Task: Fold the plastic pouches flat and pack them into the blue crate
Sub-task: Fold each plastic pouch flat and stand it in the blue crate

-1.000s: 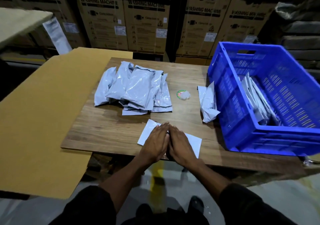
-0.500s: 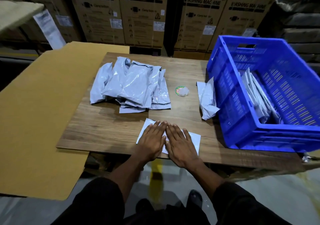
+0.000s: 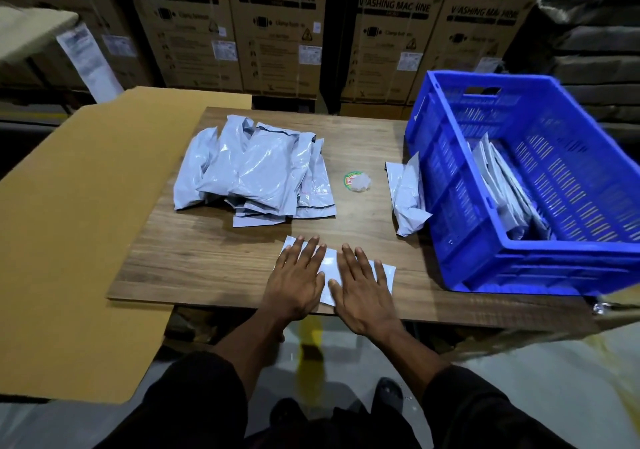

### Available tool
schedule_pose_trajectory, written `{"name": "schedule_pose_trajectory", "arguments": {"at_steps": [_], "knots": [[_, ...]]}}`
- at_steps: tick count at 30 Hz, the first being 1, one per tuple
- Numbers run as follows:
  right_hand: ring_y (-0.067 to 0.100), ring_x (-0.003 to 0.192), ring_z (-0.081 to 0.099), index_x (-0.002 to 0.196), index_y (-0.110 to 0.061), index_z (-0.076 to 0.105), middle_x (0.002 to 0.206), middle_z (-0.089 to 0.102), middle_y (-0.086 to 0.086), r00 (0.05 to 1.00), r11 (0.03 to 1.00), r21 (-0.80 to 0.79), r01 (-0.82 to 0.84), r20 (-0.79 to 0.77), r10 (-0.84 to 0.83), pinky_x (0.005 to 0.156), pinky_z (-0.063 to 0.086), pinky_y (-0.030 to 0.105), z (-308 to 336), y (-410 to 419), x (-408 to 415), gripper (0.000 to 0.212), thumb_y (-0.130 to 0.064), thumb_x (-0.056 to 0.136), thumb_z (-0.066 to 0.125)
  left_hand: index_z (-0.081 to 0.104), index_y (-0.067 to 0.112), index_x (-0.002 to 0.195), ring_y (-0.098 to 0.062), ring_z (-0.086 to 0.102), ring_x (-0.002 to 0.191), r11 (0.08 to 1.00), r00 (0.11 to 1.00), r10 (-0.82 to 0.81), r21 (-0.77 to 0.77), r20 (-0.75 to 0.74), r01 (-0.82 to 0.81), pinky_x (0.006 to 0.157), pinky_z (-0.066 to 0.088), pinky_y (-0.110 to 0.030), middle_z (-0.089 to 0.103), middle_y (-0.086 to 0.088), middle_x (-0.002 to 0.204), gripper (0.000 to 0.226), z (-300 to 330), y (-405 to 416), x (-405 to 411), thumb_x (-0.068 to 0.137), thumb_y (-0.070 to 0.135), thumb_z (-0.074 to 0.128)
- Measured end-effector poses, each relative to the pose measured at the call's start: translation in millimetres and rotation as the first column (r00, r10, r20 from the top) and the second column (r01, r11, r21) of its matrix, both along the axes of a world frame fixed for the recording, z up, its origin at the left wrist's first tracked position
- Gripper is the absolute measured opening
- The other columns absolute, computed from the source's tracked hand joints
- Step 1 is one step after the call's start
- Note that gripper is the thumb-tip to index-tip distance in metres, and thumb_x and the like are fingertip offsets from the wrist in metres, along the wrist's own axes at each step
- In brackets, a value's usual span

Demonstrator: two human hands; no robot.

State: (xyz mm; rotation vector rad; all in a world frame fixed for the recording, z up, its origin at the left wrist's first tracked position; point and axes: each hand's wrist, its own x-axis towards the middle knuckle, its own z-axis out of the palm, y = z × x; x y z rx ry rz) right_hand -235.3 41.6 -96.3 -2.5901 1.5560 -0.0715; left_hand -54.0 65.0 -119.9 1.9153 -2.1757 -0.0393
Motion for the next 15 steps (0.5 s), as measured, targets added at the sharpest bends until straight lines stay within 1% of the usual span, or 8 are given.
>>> {"name": "schedule_pose_trajectory", "arguments": {"at_steps": [3, 6, 12, 15], "knots": [[0.015, 0.154, 0.002, 0.16, -0.019, 0.012, 0.168, 0.006, -0.003, 1.0, 1.0, 0.028, -0.014, -0.008, 0.014, 0.122, 0.0, 0.044, 1, -4, -19, 0.071, -0.054, 0.099, 0.013, 0.045, 0.011, 0.152, -0.035, 0.034, 0.149, 1.0, 1.0, 0.02, 0.023, 0.005, -0.02, 0.117, 0.033, -0.051, 0.037, -0.011, 0.162, 0.058, 1, 1, -1, 0.102, 0.037, 0.037], [0.014, 0.154, -0.006, 0.161, -0.02, 0.004, 0.168, -0.003, -0.003, 0.999, 0.999, 0.044, -0.029, -0.03, 0.03, 0.123, -0.002, 0.045, 4, -5, -27, 0.074, -0.057, 0.097, 0.005, 0.043, 0.01, 0.153, -0.035, 0.031, 0.15, 0.998, 0.999, 0.042, 0.055, 0.005, -0.042, 0.118, 0.031, -0.051, 0.035, -0.011, 0.162, 0.06, 3, 2, -2, 0.101, 0.038, 0.035], [0.013, 0.153, -0.012, 0.16, -0.024, -0.003, 0.167, -0.013, -0.006, 0.996, 0.997, 0.067, -0.027, -0.084, 0.032, 0.122, -0.005, 0.047, 5, -6, -43, 0.071, -0.059, 0.099, 0.008, 0.041, 0.007, 0.154, -0.036, 0.03, 0.15, 0.995, 0.998, 0.066, 0.078, 0.01, -0.066, 0.117, 0.032, -0.053, 0.034, -0.013, 0.163, 0.064, 5, 7, -3, 0.102, 0.042, 0.033], [0.011, 0.152, -0.017, 0.159, -0.026, -0.009, 0.165, -0.019, -0.01, 0.993, 0.995, 0.092, -0.032, -0.113, 0.043, 0.122, -0.006, 0.048, 6, -7, -51, 0.07, -0.059, 0.099, 0.007, 0.038, 0.005, 0.155, -0.036, 0.028, 0.151, 0.989, 0.993, 0.121, 0.087, -0.009, -0.12, 0.119, 0.025, -0.05, 0.032, -0.014, 0.163, 0.072, 5, 10, 1, 0.099, 0.05, 0.032]]}}
